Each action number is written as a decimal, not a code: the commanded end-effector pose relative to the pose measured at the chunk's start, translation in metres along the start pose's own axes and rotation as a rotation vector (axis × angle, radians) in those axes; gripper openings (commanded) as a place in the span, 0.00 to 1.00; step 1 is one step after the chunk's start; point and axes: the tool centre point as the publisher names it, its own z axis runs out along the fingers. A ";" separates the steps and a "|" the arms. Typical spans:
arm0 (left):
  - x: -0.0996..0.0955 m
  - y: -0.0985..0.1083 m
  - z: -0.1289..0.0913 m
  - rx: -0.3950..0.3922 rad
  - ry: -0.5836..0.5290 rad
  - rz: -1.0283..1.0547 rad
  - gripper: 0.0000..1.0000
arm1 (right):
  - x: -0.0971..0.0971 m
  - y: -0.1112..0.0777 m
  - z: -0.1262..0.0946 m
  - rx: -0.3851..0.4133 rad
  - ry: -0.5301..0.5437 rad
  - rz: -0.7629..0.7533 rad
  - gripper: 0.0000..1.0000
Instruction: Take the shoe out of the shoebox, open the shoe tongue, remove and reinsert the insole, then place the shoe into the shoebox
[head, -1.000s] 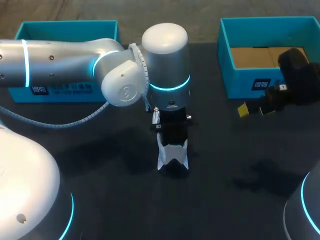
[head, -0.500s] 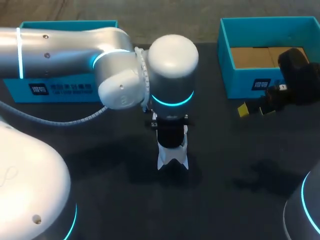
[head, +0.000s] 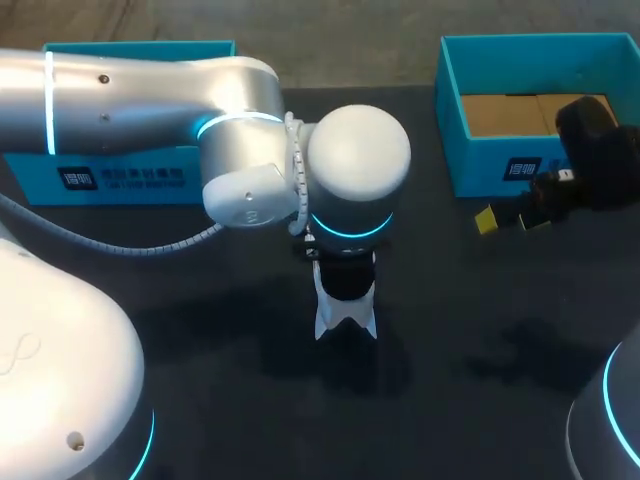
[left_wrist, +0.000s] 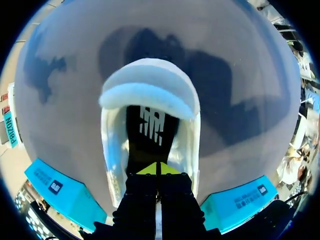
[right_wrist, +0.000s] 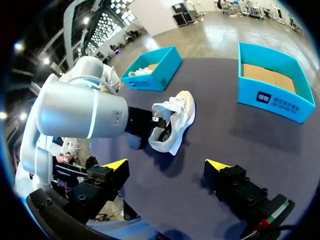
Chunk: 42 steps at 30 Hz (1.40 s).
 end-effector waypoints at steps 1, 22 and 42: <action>0.000 0.007 -0.001 0.010 -0.005 -0.003 0.00 | 0.000 0.000 0.001 0.002 -0.002 0.002 1.00; 0.002 0.011 -0.004 0.011 0.001 0.012 1.00 | 0.000 0.000 0.001 0.002 -0.002 0.002 1.00; 0.004 0.027 -0.022 -0.026 -0.003 0.014 1.00 | 0.000 0.000 0.001 0.002 -0.002 0.002 1.00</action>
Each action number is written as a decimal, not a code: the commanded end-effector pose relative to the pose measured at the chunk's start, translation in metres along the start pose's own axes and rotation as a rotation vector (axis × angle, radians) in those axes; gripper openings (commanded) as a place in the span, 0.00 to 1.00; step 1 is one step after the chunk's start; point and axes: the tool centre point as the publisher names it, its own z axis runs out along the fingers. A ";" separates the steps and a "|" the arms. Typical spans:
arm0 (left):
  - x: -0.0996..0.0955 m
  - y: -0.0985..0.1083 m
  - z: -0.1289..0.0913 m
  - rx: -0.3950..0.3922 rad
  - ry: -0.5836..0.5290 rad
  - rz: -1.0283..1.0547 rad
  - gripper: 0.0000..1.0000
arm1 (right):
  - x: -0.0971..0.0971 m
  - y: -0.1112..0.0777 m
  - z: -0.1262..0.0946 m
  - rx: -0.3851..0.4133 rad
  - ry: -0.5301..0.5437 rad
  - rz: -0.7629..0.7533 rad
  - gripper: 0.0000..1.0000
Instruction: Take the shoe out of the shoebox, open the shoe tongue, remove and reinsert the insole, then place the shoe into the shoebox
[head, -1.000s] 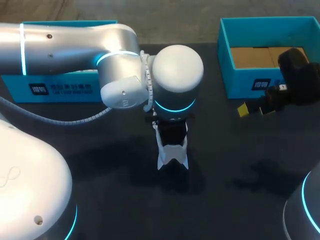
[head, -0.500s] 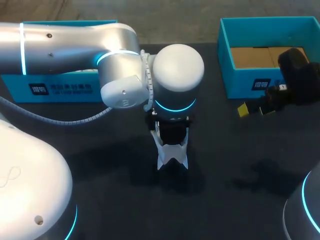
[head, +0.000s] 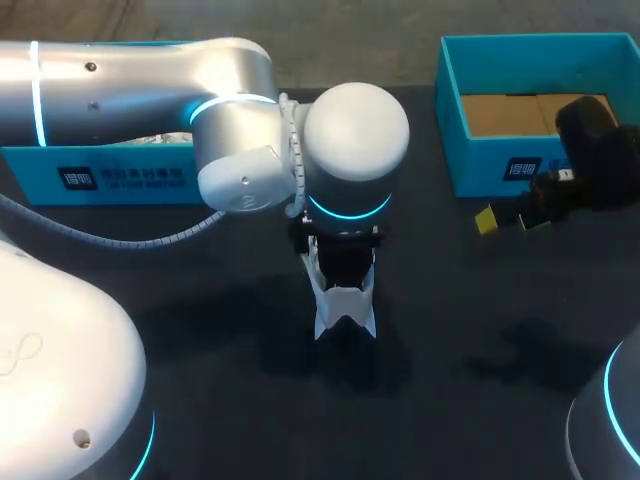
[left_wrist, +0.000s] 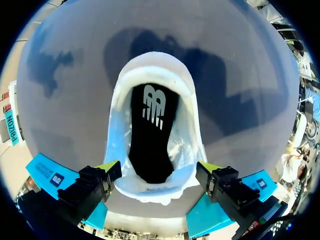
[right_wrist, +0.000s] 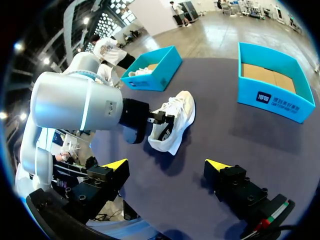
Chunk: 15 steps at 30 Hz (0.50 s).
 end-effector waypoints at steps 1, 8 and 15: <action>0.003 0.007 -0.006 -0.006 0.000 0.005 1.00 | 0.000 0.000 0.001 0.001 -0.002 0.002 1.00; -0.003 0.021 -0.014 -0.027 -0.012 0.009 1.00 | 0.000 0.000 0.001 0.001 -0.002 0.002 1.00; -0.008 0.037 -0.027 -0.047 -0.032 0.006 1.00 | 0.000 0.000 0.001 0.001 -0.002 0.002 1.00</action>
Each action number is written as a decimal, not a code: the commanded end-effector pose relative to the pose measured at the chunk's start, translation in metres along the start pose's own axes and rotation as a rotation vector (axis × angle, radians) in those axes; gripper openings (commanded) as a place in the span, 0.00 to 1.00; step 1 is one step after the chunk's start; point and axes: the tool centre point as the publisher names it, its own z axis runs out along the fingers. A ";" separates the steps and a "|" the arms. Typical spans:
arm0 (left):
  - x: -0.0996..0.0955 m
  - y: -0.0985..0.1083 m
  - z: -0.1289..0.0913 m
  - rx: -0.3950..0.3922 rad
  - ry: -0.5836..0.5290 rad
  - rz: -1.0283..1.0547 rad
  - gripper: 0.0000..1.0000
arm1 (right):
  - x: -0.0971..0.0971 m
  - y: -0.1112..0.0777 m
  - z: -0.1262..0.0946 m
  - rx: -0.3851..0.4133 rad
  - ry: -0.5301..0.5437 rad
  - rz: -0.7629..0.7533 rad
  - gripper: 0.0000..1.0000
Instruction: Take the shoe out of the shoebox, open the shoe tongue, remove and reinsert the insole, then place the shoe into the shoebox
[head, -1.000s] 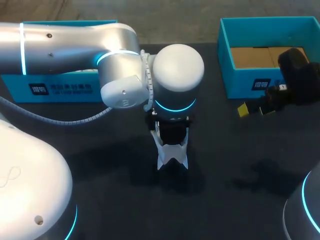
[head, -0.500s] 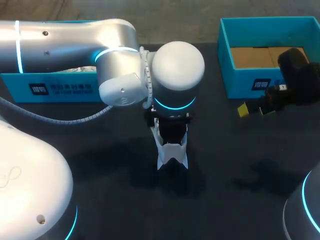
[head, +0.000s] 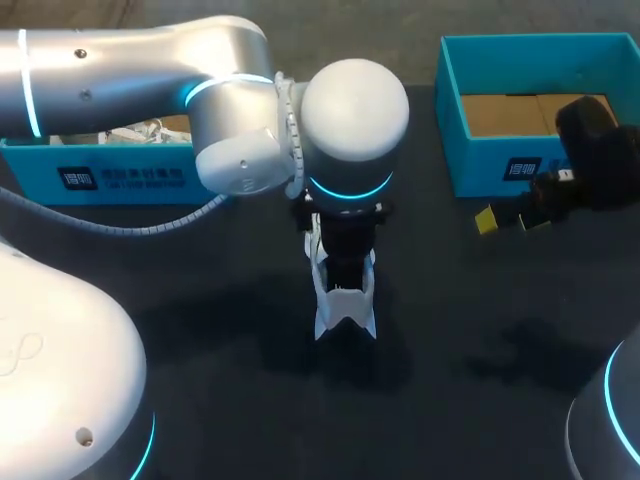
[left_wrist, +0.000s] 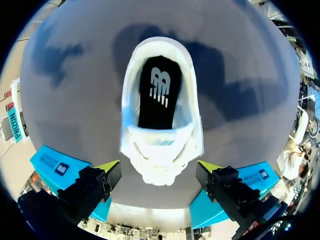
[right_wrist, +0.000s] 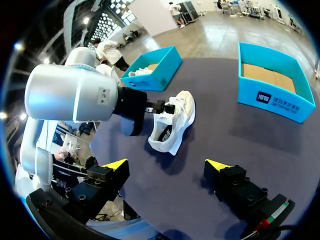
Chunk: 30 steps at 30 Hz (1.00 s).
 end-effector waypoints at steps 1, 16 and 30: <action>0.002 0.009 -0.009 -0.002 -0.003 0.003 1.00 | 0.000 0.000 0.001 0.002 -0.002 0.002 1.00; 0.005 0.029 -0.028 0.011 -0.043 -0.017 0.60 | 0.000 0.000 0.001 0.002 -0.002 0.002 1.00; 0.007 0.013 -0.028 0.096 -0.058 -0.008 0.24 | 0.000 0.000 0.001 0.002 -0.002 0.002 1.00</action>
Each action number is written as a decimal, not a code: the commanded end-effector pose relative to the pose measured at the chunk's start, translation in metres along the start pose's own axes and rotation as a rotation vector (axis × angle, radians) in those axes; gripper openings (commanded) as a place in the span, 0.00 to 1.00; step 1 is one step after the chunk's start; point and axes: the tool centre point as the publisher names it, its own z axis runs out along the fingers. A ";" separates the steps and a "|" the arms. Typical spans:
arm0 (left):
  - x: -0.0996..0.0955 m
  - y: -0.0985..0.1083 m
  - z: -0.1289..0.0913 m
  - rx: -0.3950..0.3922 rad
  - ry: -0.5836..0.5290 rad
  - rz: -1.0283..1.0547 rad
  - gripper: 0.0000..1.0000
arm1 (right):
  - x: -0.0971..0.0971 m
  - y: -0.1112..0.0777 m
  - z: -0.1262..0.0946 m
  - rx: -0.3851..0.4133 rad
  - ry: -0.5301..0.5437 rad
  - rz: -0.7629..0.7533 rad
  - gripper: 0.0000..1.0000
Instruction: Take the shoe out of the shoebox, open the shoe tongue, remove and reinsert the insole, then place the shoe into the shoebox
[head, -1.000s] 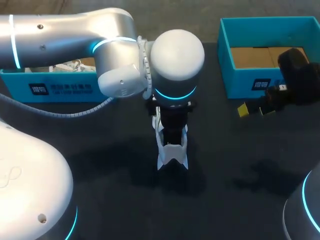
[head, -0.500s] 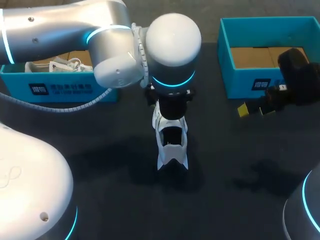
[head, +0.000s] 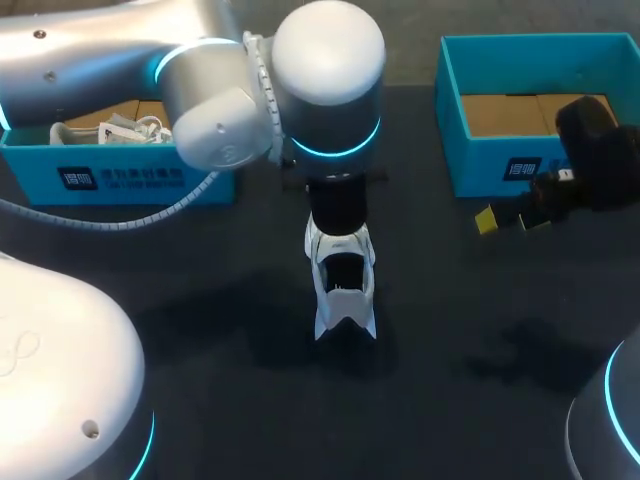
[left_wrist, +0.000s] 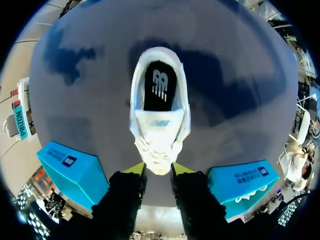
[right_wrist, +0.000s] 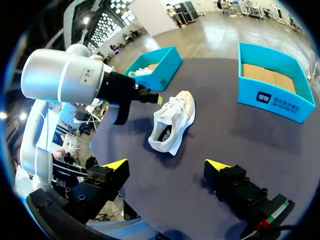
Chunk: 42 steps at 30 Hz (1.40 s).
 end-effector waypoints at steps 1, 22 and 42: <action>0.002 -0.004 0.007 0.030 -0.012 0.007 0.24 | 0.000 0.000 0.001 0.002 -0.002 0.002 1.00; -0.005 -0.045 0.045 0.200 -0.017 -0.026 0.33 | 0.000 0.000 0.001 0.002 -0.002 0.002 1.00; -0.002 -0.050 0.053 0.258 -0.008 -0.044 0.35 | 0.000 0.000 0.001 0.002 -0.002 0.002 1.00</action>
